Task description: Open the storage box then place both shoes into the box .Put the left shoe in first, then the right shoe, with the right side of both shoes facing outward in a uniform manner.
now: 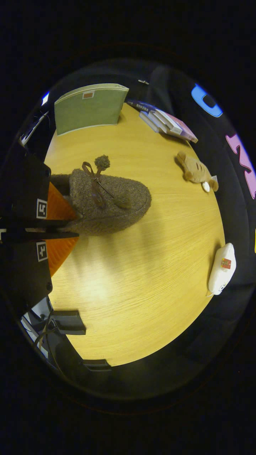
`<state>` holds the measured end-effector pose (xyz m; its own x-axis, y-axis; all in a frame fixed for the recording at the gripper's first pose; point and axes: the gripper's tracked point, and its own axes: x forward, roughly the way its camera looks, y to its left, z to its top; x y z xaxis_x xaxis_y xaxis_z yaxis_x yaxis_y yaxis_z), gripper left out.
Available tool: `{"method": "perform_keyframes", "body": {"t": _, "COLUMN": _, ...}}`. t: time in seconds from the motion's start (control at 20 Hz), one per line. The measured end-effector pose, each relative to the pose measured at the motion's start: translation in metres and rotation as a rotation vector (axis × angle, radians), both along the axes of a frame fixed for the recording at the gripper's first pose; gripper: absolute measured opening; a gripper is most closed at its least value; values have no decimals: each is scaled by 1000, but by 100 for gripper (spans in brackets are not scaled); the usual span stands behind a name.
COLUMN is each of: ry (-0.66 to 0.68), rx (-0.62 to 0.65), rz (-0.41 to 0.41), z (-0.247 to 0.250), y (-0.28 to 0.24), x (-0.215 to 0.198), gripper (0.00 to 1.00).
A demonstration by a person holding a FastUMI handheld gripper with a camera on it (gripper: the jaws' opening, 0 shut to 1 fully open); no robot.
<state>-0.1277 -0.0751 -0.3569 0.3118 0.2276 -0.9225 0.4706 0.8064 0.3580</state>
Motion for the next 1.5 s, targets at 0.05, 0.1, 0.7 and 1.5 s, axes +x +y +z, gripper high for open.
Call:
{"method": "perform_keyframes", "body": {"t": 0.05, "ry": -23, "rx": 6, "rz": 0, "z": 12, "y": 6, "x": 8, "gripper": 9}}
{"method": "perform_keyframes", "body": {"t": 0.1, "ry": -46, "rx": 13, "rz": -1, "z": 24, "y": 13, "x": 16, "gripper": 9}}
{"method": "perform_keyframes", "body": {"t": 0.7, "ry": -219, "rx": 202, "rz": 88, "z": 150, "y": 156, "x": 86, "gripper": 8}}
{"method": "perform_keyframes", "body": {"t": 1.5, "ry": -156, "rx": 237, "rz": 109, "z": 190, "y": 344, "x": 139, "gripper": 9}}
